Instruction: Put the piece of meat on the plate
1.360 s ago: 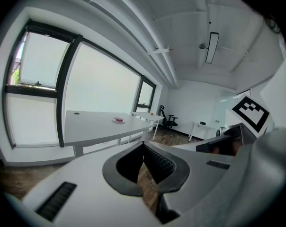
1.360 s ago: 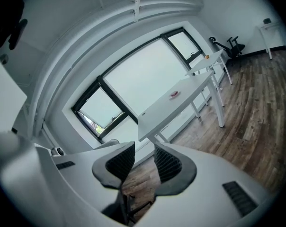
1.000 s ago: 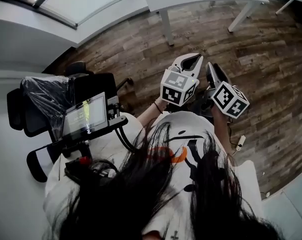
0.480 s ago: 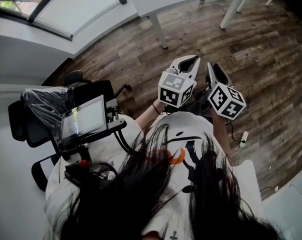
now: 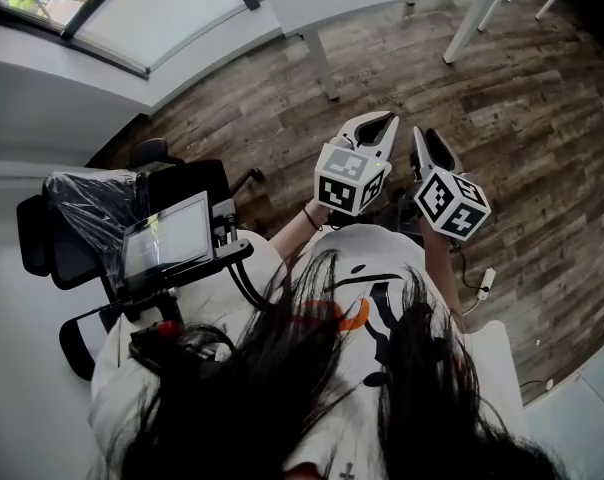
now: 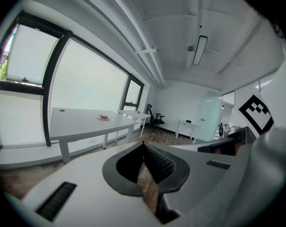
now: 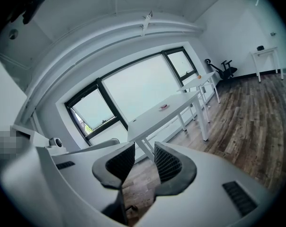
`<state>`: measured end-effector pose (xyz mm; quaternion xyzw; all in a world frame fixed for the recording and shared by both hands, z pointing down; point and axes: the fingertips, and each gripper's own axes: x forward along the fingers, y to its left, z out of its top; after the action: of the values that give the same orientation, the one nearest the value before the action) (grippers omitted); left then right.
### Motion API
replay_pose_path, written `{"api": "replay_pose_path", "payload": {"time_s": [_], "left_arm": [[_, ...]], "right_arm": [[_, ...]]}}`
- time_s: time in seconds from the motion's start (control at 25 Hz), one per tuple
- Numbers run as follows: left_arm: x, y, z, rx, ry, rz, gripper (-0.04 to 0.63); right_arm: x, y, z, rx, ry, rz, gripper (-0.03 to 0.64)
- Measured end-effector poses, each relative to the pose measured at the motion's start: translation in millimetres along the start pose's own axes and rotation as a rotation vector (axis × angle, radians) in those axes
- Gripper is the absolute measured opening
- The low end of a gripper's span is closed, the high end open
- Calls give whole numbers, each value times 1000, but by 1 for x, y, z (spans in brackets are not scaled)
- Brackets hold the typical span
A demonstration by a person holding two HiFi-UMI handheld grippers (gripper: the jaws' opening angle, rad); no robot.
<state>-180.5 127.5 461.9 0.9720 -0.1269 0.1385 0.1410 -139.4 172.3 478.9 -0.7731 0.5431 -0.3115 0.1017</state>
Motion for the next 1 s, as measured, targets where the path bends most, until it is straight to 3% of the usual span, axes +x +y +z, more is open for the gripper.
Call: {"api": "replay_pose_path", "payload": {"time_s": [1.0], "left_arm": [[-9,4,-4,13,5,-4,6]], "right_arm": [[4,14,-11,-22,20,11,136]]}}
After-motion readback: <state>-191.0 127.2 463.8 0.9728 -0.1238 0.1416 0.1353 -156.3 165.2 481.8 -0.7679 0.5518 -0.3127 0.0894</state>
